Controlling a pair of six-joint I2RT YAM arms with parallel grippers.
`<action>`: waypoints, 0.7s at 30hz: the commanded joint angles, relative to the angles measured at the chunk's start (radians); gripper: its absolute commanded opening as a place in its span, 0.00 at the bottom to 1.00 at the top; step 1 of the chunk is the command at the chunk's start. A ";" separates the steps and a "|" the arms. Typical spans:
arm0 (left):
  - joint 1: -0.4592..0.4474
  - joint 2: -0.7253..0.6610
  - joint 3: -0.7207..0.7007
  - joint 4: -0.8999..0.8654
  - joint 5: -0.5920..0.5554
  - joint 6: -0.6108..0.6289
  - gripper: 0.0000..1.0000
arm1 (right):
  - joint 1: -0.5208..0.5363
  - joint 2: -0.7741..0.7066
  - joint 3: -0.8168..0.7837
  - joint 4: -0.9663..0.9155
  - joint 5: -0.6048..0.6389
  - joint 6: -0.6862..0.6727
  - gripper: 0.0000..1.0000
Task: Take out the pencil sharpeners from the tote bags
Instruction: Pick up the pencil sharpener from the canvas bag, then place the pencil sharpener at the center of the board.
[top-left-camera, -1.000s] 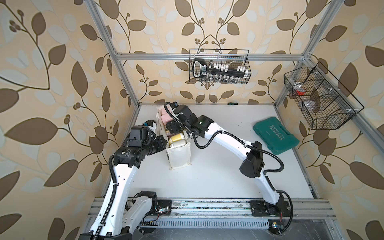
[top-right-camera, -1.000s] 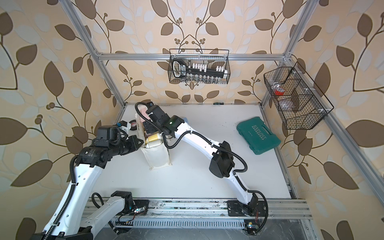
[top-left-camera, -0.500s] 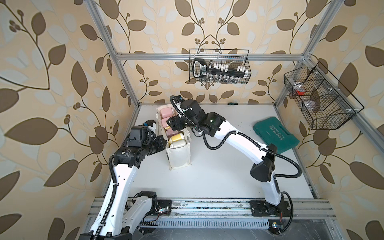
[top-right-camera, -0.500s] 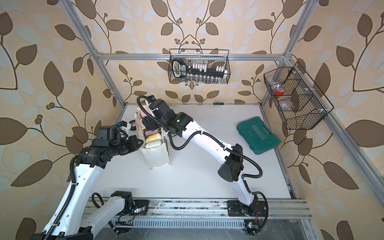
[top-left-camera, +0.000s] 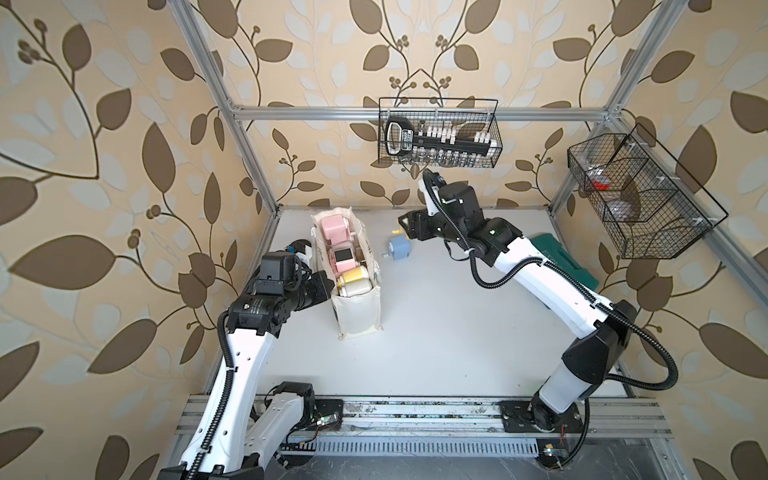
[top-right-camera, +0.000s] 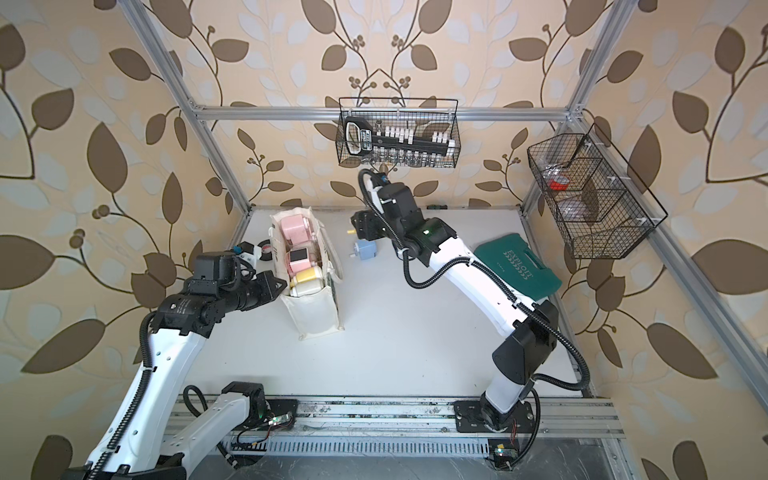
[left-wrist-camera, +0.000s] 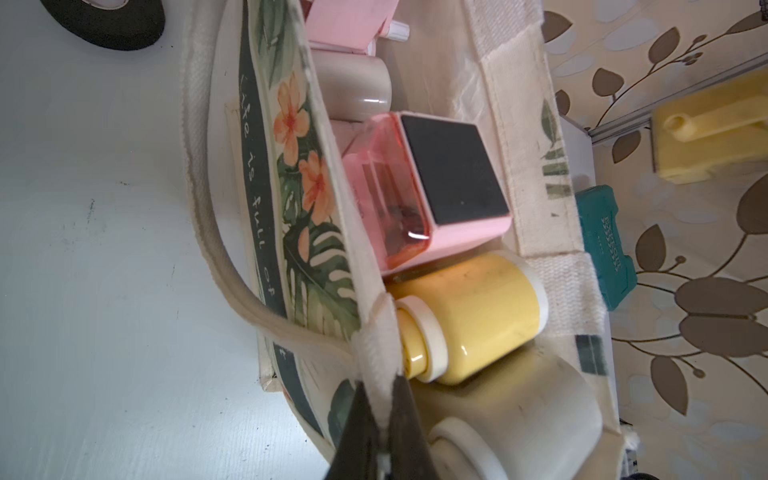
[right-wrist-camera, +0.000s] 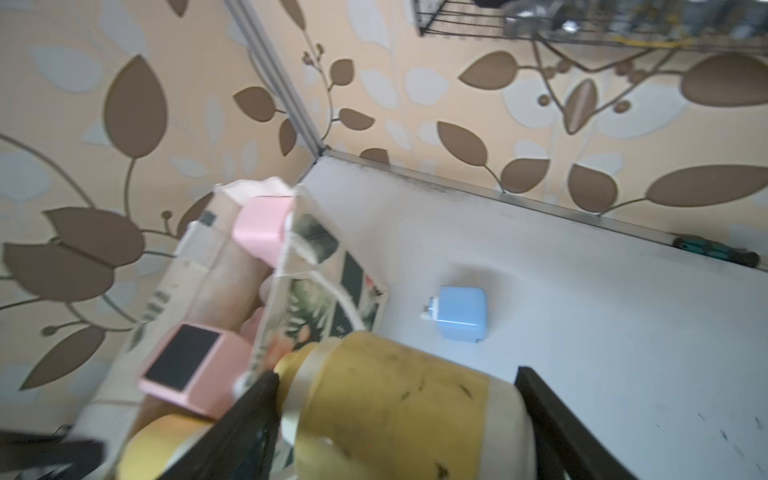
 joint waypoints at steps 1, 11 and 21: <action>-0.007 0.000 -0.020 -0.035 -0.020 0.018 0.00 | -0.067 -0.012 -0.110 0.114 -0.058 0.041 0.61; -0.007 0.001 -0.020 -0.036 -0.026 0.018 0.00 | -0.190 0.221 -0.172 0.285 -0.092 0.035 0.61; -0.007 -0.002 -0.022 -0.040 -0.028 0.023 0.00 | -0.197 0.448 -0.044 0.372 -0.111 -0.002 0.62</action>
